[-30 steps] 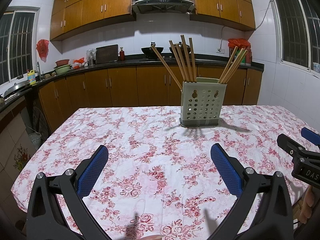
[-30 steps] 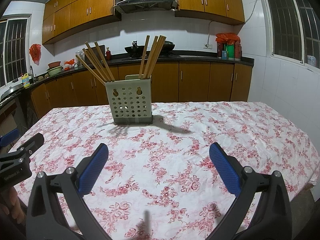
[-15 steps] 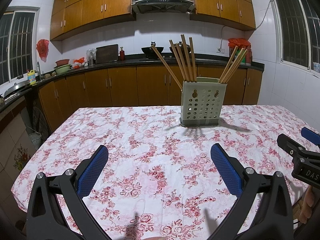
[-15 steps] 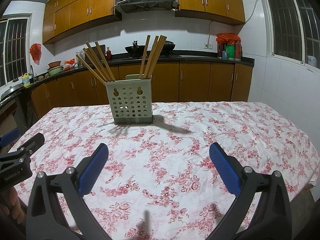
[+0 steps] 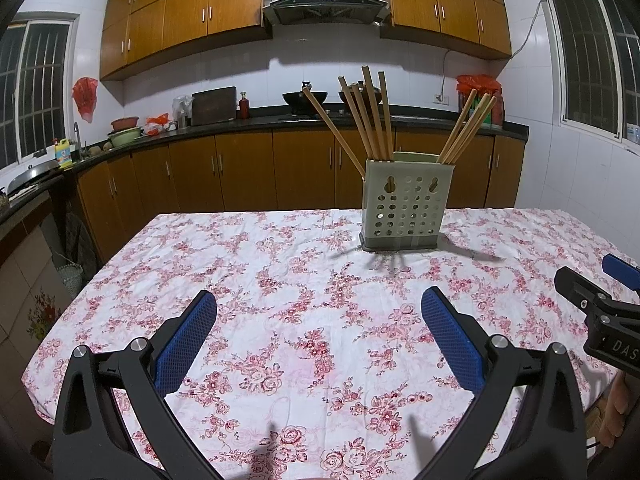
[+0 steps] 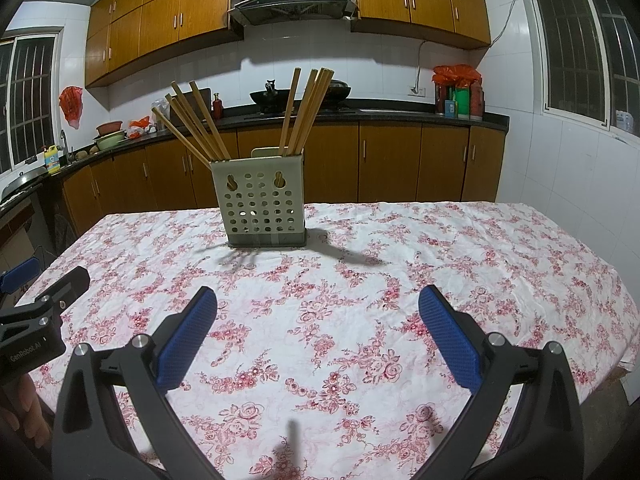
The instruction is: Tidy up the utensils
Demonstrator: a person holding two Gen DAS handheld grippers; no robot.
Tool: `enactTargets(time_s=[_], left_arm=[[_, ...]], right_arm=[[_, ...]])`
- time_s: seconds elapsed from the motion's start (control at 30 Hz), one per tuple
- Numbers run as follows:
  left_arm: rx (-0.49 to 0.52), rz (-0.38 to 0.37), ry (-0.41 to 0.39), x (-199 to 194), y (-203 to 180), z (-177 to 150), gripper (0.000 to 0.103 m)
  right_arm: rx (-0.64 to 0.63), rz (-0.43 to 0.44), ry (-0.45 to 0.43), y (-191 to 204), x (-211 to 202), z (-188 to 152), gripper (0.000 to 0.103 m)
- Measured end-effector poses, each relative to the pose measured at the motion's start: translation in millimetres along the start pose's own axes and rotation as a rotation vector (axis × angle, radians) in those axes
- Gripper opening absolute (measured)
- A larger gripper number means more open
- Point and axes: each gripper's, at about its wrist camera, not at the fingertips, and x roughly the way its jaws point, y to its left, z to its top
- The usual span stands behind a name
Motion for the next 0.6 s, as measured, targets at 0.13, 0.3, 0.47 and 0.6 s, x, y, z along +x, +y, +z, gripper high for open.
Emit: enactTargets(time_s=[0.13, 0.3, 0.47, 0.6], left_arm=[[0.001, 0.005, -0.002, -0.6, -0.4, -0.7, 0.101], [0.002, 0.003, 0.000, 0.6, 0.4, -1.5, 0.101], [-0.007, 0.000, 0.014, 3.4, 3.1, -3.1, 0.101], [-0.012, -0.003, 0.020, 4.4, 4.6, -3.0, 0.101]], right_arm=[[-0.001, 0.000, 0.001, 1.1, -0.2, -1.5, 0.099], [0.001, 0.000, 0.002, 1.9, -0.6, -2.5, 0.099], [0.000, 0.000, 0.001, 0.8, -0.1, -1.6, 0.099], [0.002, 0.001, 0.002, 1.8, -0.5, -3.0, 0.099]])
